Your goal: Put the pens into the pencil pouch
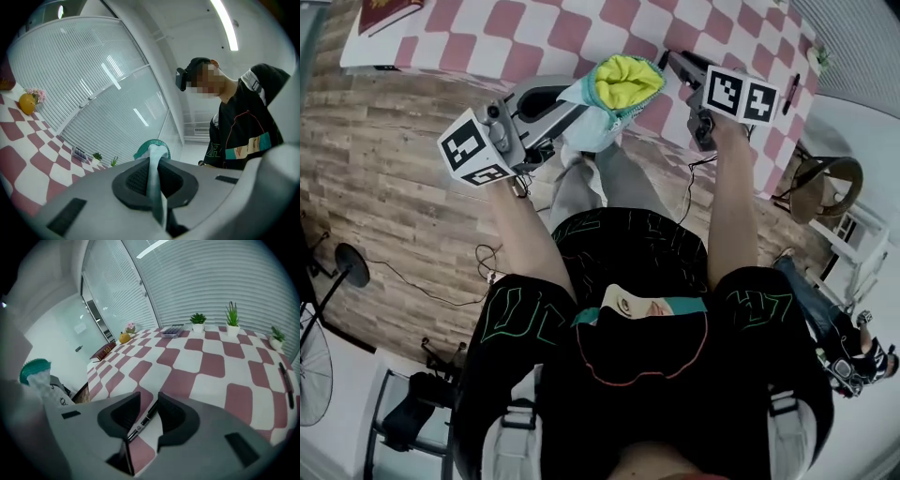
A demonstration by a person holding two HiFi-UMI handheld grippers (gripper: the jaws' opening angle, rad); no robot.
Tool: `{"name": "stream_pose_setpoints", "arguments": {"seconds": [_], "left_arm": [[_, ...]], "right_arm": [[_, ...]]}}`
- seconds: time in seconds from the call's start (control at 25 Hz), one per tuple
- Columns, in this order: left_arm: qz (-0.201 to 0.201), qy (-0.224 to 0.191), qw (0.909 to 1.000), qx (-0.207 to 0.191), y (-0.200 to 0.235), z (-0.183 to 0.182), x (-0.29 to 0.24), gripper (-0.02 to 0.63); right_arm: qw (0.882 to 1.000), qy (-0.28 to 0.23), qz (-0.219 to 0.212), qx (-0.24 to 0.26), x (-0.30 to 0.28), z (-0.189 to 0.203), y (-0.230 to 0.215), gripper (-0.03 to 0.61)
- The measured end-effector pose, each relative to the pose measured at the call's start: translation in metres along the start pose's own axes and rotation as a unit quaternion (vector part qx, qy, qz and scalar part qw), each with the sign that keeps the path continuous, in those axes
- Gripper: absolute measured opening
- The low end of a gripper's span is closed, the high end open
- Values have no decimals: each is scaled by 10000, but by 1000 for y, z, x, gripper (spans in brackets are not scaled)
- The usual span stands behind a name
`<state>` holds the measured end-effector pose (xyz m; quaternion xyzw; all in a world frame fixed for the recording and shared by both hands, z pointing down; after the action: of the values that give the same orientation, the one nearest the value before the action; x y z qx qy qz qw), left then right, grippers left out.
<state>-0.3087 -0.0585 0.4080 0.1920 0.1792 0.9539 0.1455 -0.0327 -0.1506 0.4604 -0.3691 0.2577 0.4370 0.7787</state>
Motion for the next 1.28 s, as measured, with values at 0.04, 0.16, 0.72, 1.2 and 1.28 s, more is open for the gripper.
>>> {"name": "stream_pose_setpoints", "arguments": {"seconds": [0.04,0.16,0.72,1.2,1.28], "left_arm": [[2,-34,10000,24,-2,2,3,0],[-7,-103,9999,113,1,8,6,0],[27,-92,9997,210,-3,16,12,0],[-71,17,9999,122,-2,13,14,0],[-115,44,9999,73,-1,10,16,0]], "right_arm": [[9999,65,16,-76,-3,2,0,127],[9989,309,64,-337,-16,1,-6,129],[9914,751,771,-750,-46,5,-17,90],[9955,331,432,-774,-38,1,-4,48],[9967,162,294,-741,-33,-1,2,48]]}}
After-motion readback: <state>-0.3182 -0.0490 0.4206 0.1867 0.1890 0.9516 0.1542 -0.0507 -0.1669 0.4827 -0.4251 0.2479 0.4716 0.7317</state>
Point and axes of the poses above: the fingertips, and each gripper's own axes: x backward along the fingers, y to its left, z out of its underside, the point moved 8 cm from there along x, backward along the fingers, and after that the axes turned 1 degree about -z, right-handed, at the moved point
